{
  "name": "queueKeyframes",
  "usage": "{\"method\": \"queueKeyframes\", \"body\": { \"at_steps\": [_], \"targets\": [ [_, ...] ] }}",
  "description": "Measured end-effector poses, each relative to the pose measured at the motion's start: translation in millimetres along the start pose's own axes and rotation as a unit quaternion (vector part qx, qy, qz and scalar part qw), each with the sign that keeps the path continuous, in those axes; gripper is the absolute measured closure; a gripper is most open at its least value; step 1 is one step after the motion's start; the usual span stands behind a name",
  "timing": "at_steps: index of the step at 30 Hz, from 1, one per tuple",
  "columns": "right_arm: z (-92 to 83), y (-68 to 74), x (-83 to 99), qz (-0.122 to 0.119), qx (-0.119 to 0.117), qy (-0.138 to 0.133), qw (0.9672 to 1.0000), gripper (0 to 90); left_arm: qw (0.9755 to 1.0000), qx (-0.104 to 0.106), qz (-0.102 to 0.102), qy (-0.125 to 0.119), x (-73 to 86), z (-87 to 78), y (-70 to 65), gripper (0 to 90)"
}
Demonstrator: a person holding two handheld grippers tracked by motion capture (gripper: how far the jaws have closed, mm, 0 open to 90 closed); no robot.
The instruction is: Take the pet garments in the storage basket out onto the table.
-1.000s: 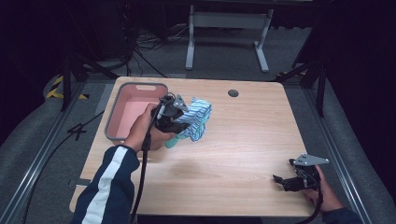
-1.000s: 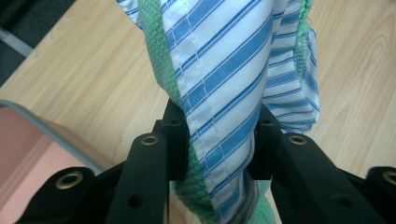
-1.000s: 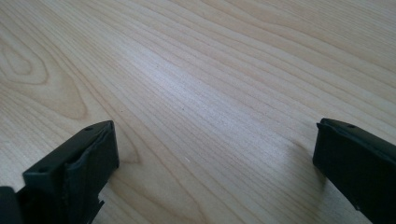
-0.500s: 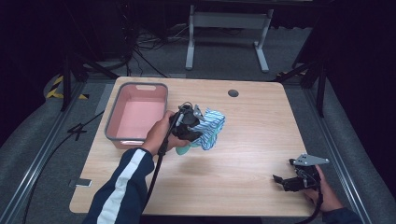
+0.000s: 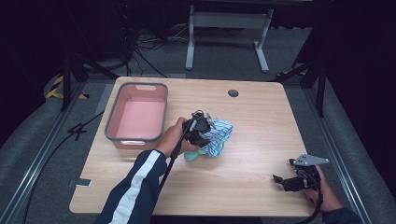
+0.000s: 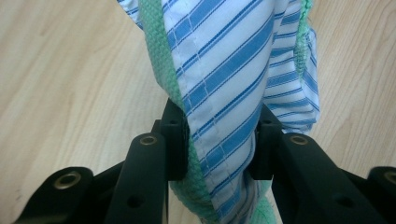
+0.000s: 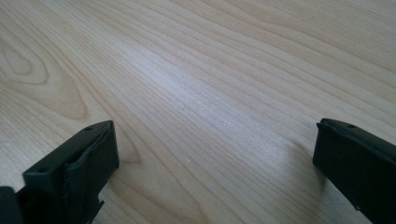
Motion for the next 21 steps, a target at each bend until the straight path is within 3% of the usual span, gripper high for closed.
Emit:
{"method": "queueKeyframes", "body": {
  "at_steps": [12, 21],
  "targets": [
    [-0.1, 0.0, 0.1, 0.000, 0.000, 0.000, 1.0000, 0.6, 0.9990, 0.028, 0.005, 0.033, -1.3, 31.4, -12.4, 65.0],
    [-0.4, 0.0, 0.2, -0.001, -0.001, 0.001, 1.0000, 0.6, 0.9984, 0.034, 0.003, 0.046, 1.8, 47.6, -15.9, 57.2]
  ]
}}
Point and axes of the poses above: each handheld gripper's, and its own axes: z roughly forward along the jaws, x roughly out of its underside, y roughly to its left, the point moved 3 cm from there along z, roughly forward along the jaws, and after that the axes turned 7 degrees about z, right-handed, at the moved point
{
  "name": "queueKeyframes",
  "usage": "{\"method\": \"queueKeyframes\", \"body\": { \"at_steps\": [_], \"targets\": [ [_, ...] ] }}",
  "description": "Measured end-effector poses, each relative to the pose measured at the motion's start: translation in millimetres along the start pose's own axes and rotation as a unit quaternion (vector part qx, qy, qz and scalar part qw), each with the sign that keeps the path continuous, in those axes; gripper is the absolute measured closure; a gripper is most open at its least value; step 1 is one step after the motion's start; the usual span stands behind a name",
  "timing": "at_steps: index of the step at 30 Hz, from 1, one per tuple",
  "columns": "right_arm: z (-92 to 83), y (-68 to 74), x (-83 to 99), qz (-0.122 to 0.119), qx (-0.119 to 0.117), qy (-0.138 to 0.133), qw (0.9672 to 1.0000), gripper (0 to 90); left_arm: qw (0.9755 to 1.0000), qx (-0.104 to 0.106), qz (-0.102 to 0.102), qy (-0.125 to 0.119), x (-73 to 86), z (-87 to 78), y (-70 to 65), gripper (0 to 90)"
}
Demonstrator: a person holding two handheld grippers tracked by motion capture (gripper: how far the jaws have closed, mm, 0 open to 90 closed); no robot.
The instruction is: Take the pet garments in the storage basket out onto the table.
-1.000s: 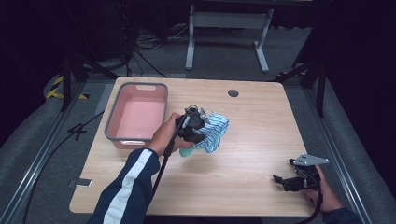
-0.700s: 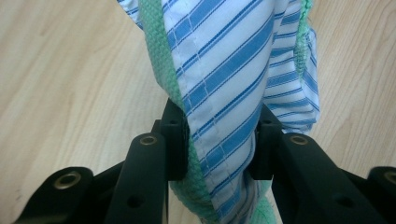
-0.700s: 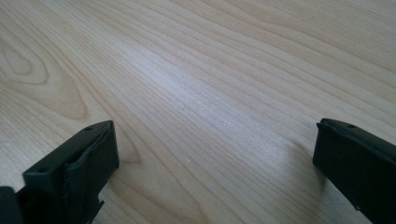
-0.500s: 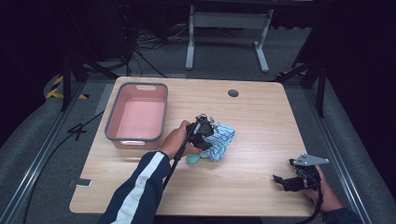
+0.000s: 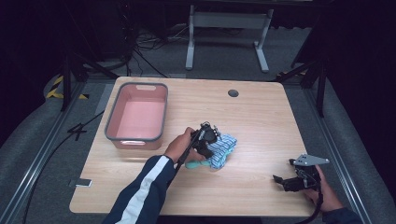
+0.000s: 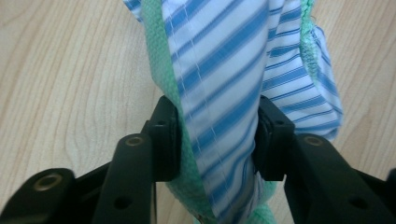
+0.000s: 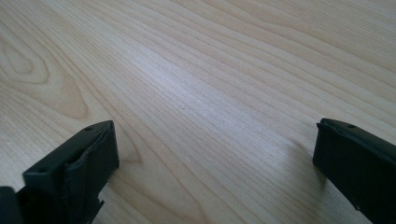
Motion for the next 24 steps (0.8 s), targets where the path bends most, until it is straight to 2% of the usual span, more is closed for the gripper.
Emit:
{"method": "queueKeyframes", "body": {
  "at_steps": [5, 9, 13, 20, 24],
  "targets": [
    [0.0, 0.0, 0.0, 0.000, 0.000, 0.000, 1.0000, 0.6, 1.0000, -0.002, -0.006, 0.004, -1.0, 5.0, -4.4, 52.2],
    [0.0, 0.0, 0.0, 0.000, 0.000, 0.000, 1.0000, 0.6, 0.9999, -0.007, -0.010, -0.008, -0.9, 0.8, -4.2, 45.2],
    [0.0, 0.0, 0.1, -0.001, 0.000, 0.000, 1.0000, 0.6, 0.9998, -0.007, -0.012, -0.014, 0.7, -3.4, -3.1, 43.0],
    [-0.1, 0.0, 0.1, -0.001, 0.000, 0.000, 1.0000, 0.6, 0.9994, -0.023, -0.009, -0.025, 2.7, -11.6, -3.5, 38.8],
    [-0.1, 0.0, 0.1, -0.001, 0.000, 0.000, 1.0000, 0.6, 0.9994, -0.024, -0.008, -0.023, 4.6, -16.2, -2.9, 36.1]
  ]
}}
Point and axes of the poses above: each handheld gripper's, and its own axes: z roughly forward along the jaws, x roughly out of its underside, y roughly to its left, the point moved 3 cm from there along z, roughly forward along the jaws, and after that the axes turned 7 degrees about z, right-handed, at the moved point
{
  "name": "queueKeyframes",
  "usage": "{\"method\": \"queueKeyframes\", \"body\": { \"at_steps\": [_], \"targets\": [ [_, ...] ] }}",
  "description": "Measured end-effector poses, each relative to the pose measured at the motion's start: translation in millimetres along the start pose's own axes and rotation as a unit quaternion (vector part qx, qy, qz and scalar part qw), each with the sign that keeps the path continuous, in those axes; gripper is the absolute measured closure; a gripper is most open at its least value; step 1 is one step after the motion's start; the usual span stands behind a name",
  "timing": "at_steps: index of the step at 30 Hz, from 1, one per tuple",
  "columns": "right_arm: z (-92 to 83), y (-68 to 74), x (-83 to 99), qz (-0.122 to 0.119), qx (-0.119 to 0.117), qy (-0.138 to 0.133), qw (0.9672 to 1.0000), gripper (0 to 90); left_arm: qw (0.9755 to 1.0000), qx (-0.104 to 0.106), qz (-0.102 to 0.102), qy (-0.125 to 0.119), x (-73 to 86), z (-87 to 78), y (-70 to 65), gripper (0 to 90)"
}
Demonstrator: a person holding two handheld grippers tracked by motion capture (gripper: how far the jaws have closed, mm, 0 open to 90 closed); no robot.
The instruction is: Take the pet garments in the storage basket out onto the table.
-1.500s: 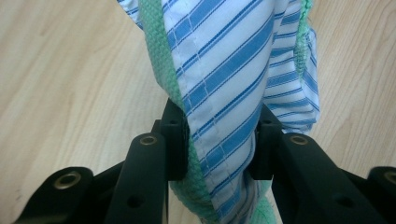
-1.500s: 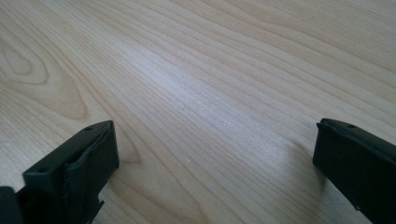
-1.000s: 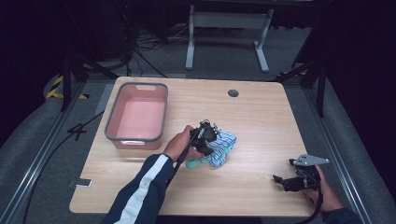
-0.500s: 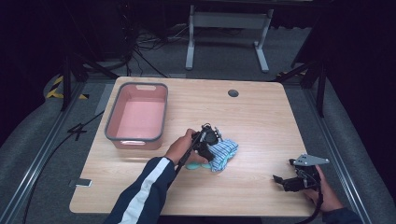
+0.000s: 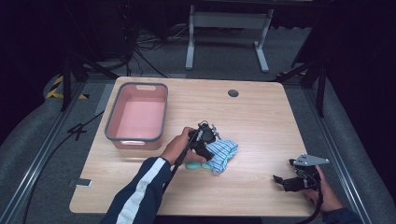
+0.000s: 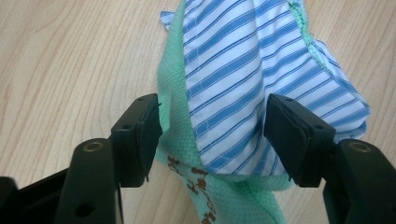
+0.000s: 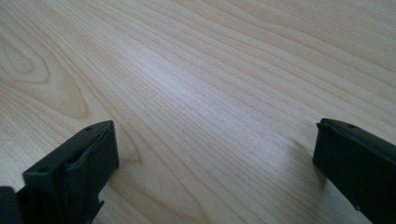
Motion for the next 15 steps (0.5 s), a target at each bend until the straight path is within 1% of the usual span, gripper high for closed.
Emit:
{"method": "queueKeyframes", "body": {
  "at_steps": [2, 3, 4, 6, 8, 9, 11, 12, 13, 14, 15],
  "targets": [
    [0.0, 0.0, 0.0, 0.000, 0.000, 0.000, 1.0000, 0.6, 1.0000, 0.001, -0.002, -0.002, 1.5, -2.8, 0.2, 35.2],
    [0.0, 0.0, 0.0, 0.000, 0.000, 0.000, 1.0000, 0.6, 1.0000, -0.001, 0.004, 0.000, 2.3, -5.1, 0.2, 35.4],
    [0.0, 0.0, 0.0, 0.000, 0.000, 0.000, 1.0000, 0.6, 1.0000, 0.000, 0.004, 0.003, 2.9, -7.4, 0.2, 34.7],
    [0.0, 0.0, 0.0, 0.000, 0.000, 0.000, 1.0000, 0.6, 1.0000, -0.004, 0.005, 0.001, 4.7, -11.8, 0.6, 34.3],
    [0.0, 0.0, 0.0, 0.000, 0.000, 0.000, 1.0000, 0.6, 0.9999, -0.008, 0.006, 0.001, 6.6, -16.8, 1.3, 32.1],
    [0.0, 0.0, 0.0, 0.000, 0.000, 0.000, 1.0000, 0.6, 0.9999, -0.011, 0.008, -0.001, 7.8, -19.9, 2.4, 31.9],
    [-0.1, 0.0, 0.1, -0.001, 0.000, 0.000, 1.0000, 0.6, 0.9999, -0.012, 0.003, -0.006, 9.9, -23.2, 2.0, 31.5],
    [-0.1, -0.1, 0.1, -0.001, 0.000, 0.000, 1.0000, 0.6, 0.9998, -0.015, 0.006, -0.010, 10.9, -25.0, 2.4, 31.1],
    [-0.1, -0.1, 0.1, -0.001, 0.000, 0.000, 1.0000, 0.6, 0.9999, -0.012, 0.003, -0.008, 12.1, -27.0, 1.7, 31.1],
    [-0.1, -0.1, 0.1, -0.001, 0.000, 0.000, 1.0000, 0.6, 0.9998, -0.015, 0.007, -0.009, 13.3, -28.7, 1.4, 31.1],
    [-0.1, -0.1, 0.1, -0.001, 0.000, 0.000, 1.0000, 0.6, 0.9997, -0.016, 0.008, -0.017, 14.4, -29.5, 0.3, 30.8]
  ]
}}
Point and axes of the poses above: each handheld gripper's, and its own axes: z roughly forward along the jaws, x roughly out of its underside, y roughly to its left, the point moved 3 cm from there along z, roughly forward along the jaws, and after that the axes turned 7 degrees about z, right-handed, at the moved point
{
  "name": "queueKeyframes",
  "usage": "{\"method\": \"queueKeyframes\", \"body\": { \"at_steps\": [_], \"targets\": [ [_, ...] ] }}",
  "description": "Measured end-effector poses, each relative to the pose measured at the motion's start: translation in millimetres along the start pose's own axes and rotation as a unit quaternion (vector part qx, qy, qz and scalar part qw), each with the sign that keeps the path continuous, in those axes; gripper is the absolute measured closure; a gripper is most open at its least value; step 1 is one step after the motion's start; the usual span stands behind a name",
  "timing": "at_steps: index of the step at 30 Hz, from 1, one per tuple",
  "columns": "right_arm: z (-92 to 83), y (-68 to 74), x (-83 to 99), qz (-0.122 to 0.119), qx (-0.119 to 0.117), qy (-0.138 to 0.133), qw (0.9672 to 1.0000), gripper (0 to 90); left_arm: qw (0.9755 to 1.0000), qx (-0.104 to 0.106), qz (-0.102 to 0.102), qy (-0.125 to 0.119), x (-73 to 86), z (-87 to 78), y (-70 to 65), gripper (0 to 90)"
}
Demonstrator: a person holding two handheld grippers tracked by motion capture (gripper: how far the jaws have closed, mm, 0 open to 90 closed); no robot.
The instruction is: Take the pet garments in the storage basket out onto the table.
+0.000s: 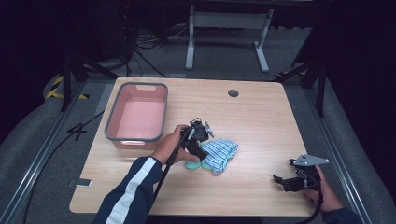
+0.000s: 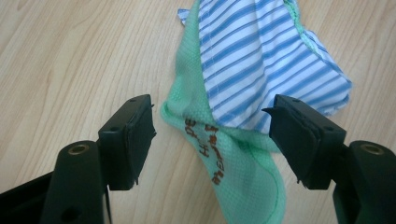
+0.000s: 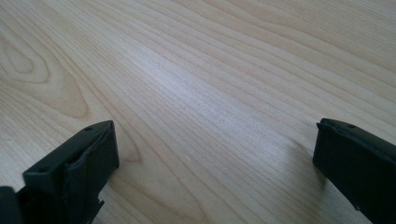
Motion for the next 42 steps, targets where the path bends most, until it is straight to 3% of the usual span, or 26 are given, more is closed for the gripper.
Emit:
{"method": "queueKeyframes", "body": {
  "at_steps": [12, 22, 30, 42],
  "targets": [
    [-0.1, 0.0, 0.1, 0.000, 0.000, 0.000, 1.0000, 0.6, 0.9995, 0.007, 0.026, -0.017, 18.4, -12.4, -13.1, 26.0],
    [-0.1, 0.1, 0.2, 0.000, 0.000, -0.001, 1.0000, 0.6, 0.9993, 0.000, 0.027, -0.026, 38.3, -23.2, -16.8, 24.7],
    [-0.2, 0.1, 0.3, 0.000, 0.000, -0.001, 1.0000, 0.6, 0.9994, -0.001, 0.025, -0.024, 63.0, -28.7, -18.4, 24.0],
    [-0.2, 0.2, 0.3, 0.000, 0.000, -0.001, 1.0000, 0.6, 0.9995, -0.025, 0.015, -0.014, 97.2, -36.1, -20.0, 23.1]
  ]
}}
Point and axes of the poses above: each handheld gripper's, and its own axes: z roughly forward along the jaws, x roughly out of its underside, y roughly to its left, the point moved 3 cm from there along z, roughly forward along the jaws, and after that the axes turned 7 degrees about z, right-handed, at the moved point
